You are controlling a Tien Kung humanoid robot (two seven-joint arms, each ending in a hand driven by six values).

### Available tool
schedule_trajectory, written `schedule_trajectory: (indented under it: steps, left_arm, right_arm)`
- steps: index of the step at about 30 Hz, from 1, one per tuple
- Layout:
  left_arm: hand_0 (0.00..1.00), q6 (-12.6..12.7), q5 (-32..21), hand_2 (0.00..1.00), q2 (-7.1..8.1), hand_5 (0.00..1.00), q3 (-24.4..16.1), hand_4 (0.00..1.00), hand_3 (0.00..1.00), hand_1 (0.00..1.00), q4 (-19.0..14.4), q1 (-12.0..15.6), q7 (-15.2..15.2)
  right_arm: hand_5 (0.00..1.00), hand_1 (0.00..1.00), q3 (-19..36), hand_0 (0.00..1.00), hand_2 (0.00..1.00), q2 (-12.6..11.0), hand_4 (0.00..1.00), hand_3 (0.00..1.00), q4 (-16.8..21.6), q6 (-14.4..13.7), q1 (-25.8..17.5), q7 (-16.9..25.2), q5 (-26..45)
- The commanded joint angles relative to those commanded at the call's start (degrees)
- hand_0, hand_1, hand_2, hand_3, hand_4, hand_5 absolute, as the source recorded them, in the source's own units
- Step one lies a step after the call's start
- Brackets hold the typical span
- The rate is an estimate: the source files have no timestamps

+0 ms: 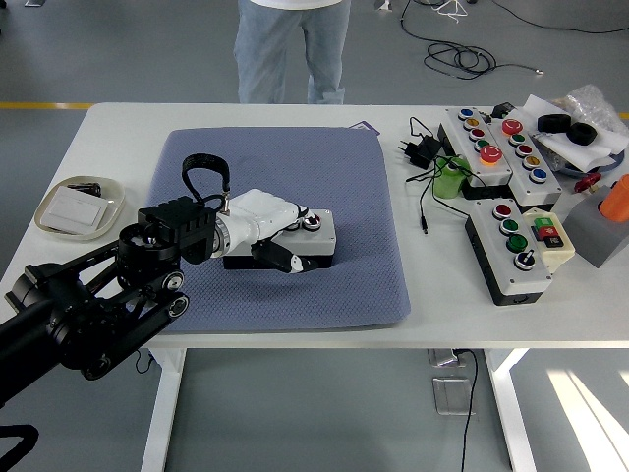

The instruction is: Pick up the button,place it on the desk,press the button,press the button

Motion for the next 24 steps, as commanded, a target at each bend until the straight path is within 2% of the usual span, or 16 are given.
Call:
schedule_trajectory:
  steps: [3,9,14,18,21,22,23,24]
  left_arm:
    - [0.002,0.3,0.1,0.067,0.21,0.750,-0.7,0.809,0.803,0.002,-0.9,0.5,-0.1]
    - [0.002,3.1,0.4,0.067,0.53,0.752,-3.9,0.809,0.803,0.003,-4.2,1.4,-0.9]
    - [0.002,3.6,0.8,0.069,0.84,0.748,-6.1,0.805,0.808,0.003,-6.8,1.7,-0.9]
    - [0.002,4.1,0.9,0.071,0.87,0.752,-7.2,0.805,0.807,0.005,-7.5,2.1,-0.9]
    - [0.002,6.6,0.7,0.071,0.93,0.752,-8.2,0.805,0.807,0.005,-7.5,2.7,-1.0]
    - [0.011,8.0,0.6,0.199,0.95,0.763,-8.4,0.806,0.901,0.136,-7.4,2.8,-1.1]
    - [0.011,8.5,0.6,0.199,0.96,0.763,-8.4,0.806,0.901,0.136,-7.4,2.9,-1.1]
    - [0.011,10.4,-0.9,0.199,0.97,0.763,-8.8,0.806,0.901,0.136,-6.9,3.4,-1.0]
  right_arm:
    - [0.479,0.797,0.0,0.787,0.817,0.0,0.412,0.751,0.0,0.0,-0.2,-0.1,0.0]
    - [0.479,0.797,-0.1,0.787,0.817,0.0,0.412,0.751,0.0,0.0,-0.6,-0.1,0.0]
    - [0.479,0.797,-0.2,0.787,0.817,0.0,0.412,0.751,0.0,-0.1,-1.1,-0.2,0.0]
    - [0.479,0.797,-0.3,0.787,0.817,0.0,0.412,0.751,0.0,0.0,-1.3,-0.3,0.0]
    - [0.479,0.797,-0.2,0.787,0.817,0.1,0.412,0.751,0.0,0.0,-1.4,-0.3,-0.2]
    - [0.479,0.797,-0.2,0.787,0.817,0.1,0.412,0.751,0.0,0.0,-1.4,-0.3,-0.2]
    - [0.479,0.797,-0.2,0.787,0.817,0.1,0.412,0.751,0.0,0.0,-1.4,-0.3,-0.2]
    - [0.479,0.797,-0.2,0.787,0.817,0.1,0.412,0.751,0.0,0.0,-1.4,-0.3,-0.2]
